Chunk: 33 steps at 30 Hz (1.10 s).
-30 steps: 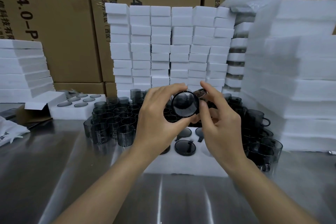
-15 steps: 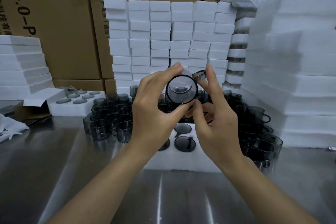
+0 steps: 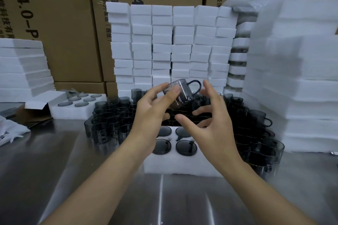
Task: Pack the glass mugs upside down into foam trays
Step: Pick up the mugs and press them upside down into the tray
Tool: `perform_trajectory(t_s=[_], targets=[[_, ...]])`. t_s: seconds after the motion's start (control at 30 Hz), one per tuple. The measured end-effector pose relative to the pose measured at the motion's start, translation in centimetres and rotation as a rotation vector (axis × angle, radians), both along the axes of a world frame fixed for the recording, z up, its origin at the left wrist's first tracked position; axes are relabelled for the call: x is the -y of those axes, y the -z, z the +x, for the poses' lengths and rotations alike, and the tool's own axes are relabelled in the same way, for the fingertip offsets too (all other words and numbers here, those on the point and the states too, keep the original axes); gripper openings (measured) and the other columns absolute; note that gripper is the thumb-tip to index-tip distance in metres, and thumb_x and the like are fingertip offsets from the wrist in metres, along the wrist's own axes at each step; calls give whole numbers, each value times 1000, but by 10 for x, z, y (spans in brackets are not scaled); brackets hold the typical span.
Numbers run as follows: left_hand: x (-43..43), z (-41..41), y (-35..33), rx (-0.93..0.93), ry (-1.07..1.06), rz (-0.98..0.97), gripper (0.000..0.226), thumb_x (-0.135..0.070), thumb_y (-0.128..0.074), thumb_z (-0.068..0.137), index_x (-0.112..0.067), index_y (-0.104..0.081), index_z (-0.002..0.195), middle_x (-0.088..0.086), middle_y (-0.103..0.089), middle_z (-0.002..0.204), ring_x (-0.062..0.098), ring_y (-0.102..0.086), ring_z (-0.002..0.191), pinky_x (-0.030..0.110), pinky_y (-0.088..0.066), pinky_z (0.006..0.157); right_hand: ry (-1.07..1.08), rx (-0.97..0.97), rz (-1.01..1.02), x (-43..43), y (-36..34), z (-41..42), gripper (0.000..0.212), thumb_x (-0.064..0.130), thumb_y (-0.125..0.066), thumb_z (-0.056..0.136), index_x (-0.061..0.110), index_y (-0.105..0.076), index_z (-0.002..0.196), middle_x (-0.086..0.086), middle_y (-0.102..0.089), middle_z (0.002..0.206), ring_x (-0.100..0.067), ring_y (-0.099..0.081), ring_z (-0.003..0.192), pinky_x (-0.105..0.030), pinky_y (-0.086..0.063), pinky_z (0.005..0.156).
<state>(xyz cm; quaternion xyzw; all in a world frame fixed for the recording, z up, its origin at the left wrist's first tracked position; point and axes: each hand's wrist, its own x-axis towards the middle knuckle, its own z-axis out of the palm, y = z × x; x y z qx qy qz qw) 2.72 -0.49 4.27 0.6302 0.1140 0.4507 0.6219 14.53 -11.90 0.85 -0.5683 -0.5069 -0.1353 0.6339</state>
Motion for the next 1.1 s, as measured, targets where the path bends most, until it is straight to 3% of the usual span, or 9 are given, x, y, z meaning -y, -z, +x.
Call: perform_trajectory(t_s=[0.13,0.2,0.37,0.53,0.63,0.7,0.8,0.9,1.1], targets=[[1,-2,-1,-57,119,5,59,-68,-76,85,-26,-76,127,5,-78,126,26,-72,121,50,-54,99,-162,-166,-52,-1,-5,-2,44,35,-87,86,39,-69,126,9,-70,122,-19,-71,97,-41,-62,73],[1,-2,-1,-50,171,13,55,-63,-71,93,-22,-75,129,9,-77,128,26,-73,115,50,-52,102,-202,-194,-36,0,-7,-1,37,27,-86,88,35,-71,121,1,-72,118,-22,-70,98,-29,-59,66],[4,-3,-4,-4,252,-56,55,-56,-68,96,-14,-72,132,14,-76,127,23,-73,104,42,-54,98,-197,-187,-22,3,-12,1,47,39,-86,82,48,-68,124,9,-69,119,-18,-69,103,-19,-52,63],[3,0,-2,16,240,-81,41,-39,-50,109,-13,-73,131,15,-76,126,30,-74,112,33,-60,87,-74,-14,20,8,-13,2,55,42,-84,83,47,-62,134,17,-62,131,-16,-61,122,-32,-55,92],[3,-2,0,-12,253,-103,51,-61,-45,106,-25,-81,115,8,-78,126,22,-76,110,33,-61,85,8,116,-3,9,-11,6,58,33,-82,87,42,-60,139,20,-58,135,-17,-55,131,-27,-48,102],[5,-2,-1,-54,279,-80,56,-75,-48,98,-32,-81,111,3,-78,126,19,-76,112,38,-60,91,64,176,-10,8,-9,8,60,27,-85,89,37,-60,142,18,-57,137,-15,-51,133,-27,-45,107],[7,1,0,-83,304,-24,27,-58,-69,94,-35,-79,104,-7,-78,116,12,-74,96,43,-55,98,81,157,-4,6,-8,8,63,31,-86,88,31,-58,145,17,-59,137,-14,-51,133,-21,-42,107],[6,2,0,-38,336,-106,40,-43,-75,91,-19,-67,122,1,-75,117,18,-68,97,44,-49,99,38,88,-16,5,-9,7,60,51,-77,84,33,-61,140,20,-61,131,-14,-55,131,-22,-45,104],[16,1,0,68,547,-434,62,-37,-60,95,0,-62,144,26,-66,143,33,-71,115,45,-45,103,-39,68,-1,6,-10,6,61,47,-79,84,38,-62,142,16,-67,125,-17,-60,129,-35,-51,104]])
